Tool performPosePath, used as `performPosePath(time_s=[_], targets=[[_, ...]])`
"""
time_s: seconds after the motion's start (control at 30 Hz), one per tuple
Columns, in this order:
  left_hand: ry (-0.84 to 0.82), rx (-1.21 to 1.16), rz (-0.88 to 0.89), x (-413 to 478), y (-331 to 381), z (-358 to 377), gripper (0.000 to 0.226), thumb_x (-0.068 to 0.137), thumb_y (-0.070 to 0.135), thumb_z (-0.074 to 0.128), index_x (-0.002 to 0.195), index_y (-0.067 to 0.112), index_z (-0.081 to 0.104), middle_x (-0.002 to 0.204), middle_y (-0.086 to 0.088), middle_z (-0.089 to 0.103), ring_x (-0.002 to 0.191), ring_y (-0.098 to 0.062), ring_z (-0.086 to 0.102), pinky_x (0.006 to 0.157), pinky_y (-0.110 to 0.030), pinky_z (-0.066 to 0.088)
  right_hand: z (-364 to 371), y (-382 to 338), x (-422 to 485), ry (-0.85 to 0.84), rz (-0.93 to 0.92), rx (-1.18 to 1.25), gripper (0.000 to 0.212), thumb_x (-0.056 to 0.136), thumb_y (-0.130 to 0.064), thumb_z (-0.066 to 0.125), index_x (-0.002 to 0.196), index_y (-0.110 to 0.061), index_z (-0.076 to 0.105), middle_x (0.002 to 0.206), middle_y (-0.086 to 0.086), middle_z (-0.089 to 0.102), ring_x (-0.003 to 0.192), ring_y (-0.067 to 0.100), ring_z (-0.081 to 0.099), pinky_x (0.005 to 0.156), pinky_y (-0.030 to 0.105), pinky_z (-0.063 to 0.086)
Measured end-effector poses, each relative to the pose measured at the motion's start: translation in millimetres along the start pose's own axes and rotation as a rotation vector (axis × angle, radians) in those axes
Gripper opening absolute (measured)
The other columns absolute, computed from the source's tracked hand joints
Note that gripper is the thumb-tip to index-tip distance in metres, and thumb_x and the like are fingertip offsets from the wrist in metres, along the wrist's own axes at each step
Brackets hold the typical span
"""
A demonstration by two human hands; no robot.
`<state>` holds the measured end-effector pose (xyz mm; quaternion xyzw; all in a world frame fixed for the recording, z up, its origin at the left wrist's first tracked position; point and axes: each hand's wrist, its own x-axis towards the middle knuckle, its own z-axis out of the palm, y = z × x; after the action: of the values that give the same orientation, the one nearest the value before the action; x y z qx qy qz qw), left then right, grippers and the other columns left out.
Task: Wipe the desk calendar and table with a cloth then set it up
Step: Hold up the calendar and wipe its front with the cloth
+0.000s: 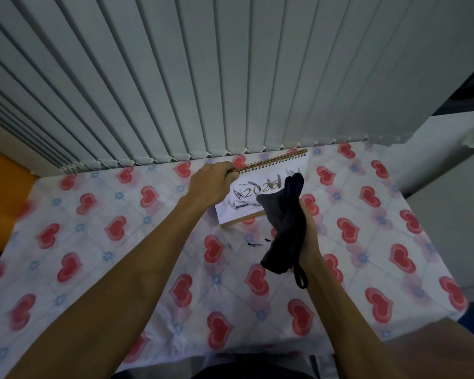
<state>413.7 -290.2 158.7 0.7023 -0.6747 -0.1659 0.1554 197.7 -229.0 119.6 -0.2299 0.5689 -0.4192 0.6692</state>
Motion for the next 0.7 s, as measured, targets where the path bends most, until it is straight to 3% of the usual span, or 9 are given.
performPosePath(time_s=[0.07,0.13,0.27,0.33,0.47,0.57,0.63,0.7], targets=[[-0.053,0.008,-0.026,3.8,2.5,-2.4,0.032,0.096,0.044,0.051,0.121,0.029,0.063,0.113,0.000,0.070,0.103,-0.025,0.063,0.084,-0.038,0.053,7.5,-3.2,5.6,-0.045,-0.030,0.196,0.040,0.106,-0.034,0.039,0.128,-0.007,0.057,0.099,0.002,0.067,0.084,0.012,0.068,0.068,0.023,0.055],[-0.157,0.040,-0.032,9.5,5.6,-5.2,0.041,0.093,0.055,0.050,0.127,0.033,0.058,0.118,0.001,0.068,0.107,-0.025,0.062,0.089,-0.040,0.052,13.5,-3.4,12.4,-0.028,-0.065,0.327,0.045,0.104,-0.034,0.044,0.134,-0.003,0.056,0.102,0.007,0.068,0.082,0.012,0.071,0.068,0.020,0.057],[-0.312,0.021,0.042,15.9,13.0,2.5,0.058,0.096,0.061,0.037,0.137,0.024,0.053,0.129,-0.010,0.062,0.114,-0.031,0.058,0.094,-0.042,0.048,14.8,4.1,28.8,0.022,-0.107,0.424,0.052,0.097,-0.039,0.055,0.140,-0.010,0.054,0.137,0.018,0.059,0.121,0.029,0.063,0.089,0.028,0.058],[-0.332,-0.059,0.025,14.9,14.9,4.5,0.055,0.098,0.057,0.036,0.135,0.021,0.053,0.123,-0.011,0.064,0.111,-0.031,0.059,0.094,-0.042,0.049,15.2,5.2,34.3,0.048,-0.107,0.408,0.054,0.092,-0.044,0.061,0.140,-0.019,0.056,0.142,0.015,0.056,0.126,0.030,0.059,0.095,0.033,0.056],[-0.261,-0.132,-0.010,8.9,11.4,9.9,0.039,0.100,0.052,0.036,0.103,0.020,0.059,0.090,-0.007,0.065,0.087,-0.029,0.061,0.075,-0.040,0.049,21.4,13.8,36.0,0.165,-0.193,0.098,0.060,0.085,-0.061,0.057,0.141,-0.039,0.048,0.141,-0.001,0.057,0.126,0.024,0.057,0.104,0.046,0.049],[-0.228,-0.198,-0.024,1.0,16.9,16.1,0.036,0.103,0.045,0.034,0.105,0.017,0.058,0.093,-0.007,0.065,0.086,-0.025,0.059,0.072,-0.035,0.043,40.5,24.6,26.9,0.212,-0.369,-0.310,0.058,0.092,-0.062,0.047,0.146,-0.045,0.034,0.133,-0.004,0.053,0.117,0.020,0.056,0.098,0.045,0.052],[-0.232,-0.221,-0.029,-3.4,23.1,19.4,0.036,0.104,0.045,0.028,0.099,0.021,0.054,0.095,-0.004,0.063,0.088,-0.024,0.057,0.078,-0.034,0.041,50.7,38.4,26.4,0.210,-0.475,-0.546,0.062,0.096,-0.055,0.046,0.152,-0.039,0.027,0.130,0.004,0.044,0.110,0.019,0.051,0.096,0.035,0.048],[-0.234,-0.271,-0.057,-7.9,25.6,23.6,0.039,0.105,0.046,0.022,0.086,0.027,0.050,0.089,-0.003,0.060,0.090,-0.026,0.057,0.084,-0.037,0.044,56.3,53.6,33.9,0.243,-0.521,-0.704,0.066,0.098,-0.053,0.039,0.156,-0.026,0.025,0.138,0.018,0.037,0.117,0.029,0.046,0.099,0.037,0.044]])
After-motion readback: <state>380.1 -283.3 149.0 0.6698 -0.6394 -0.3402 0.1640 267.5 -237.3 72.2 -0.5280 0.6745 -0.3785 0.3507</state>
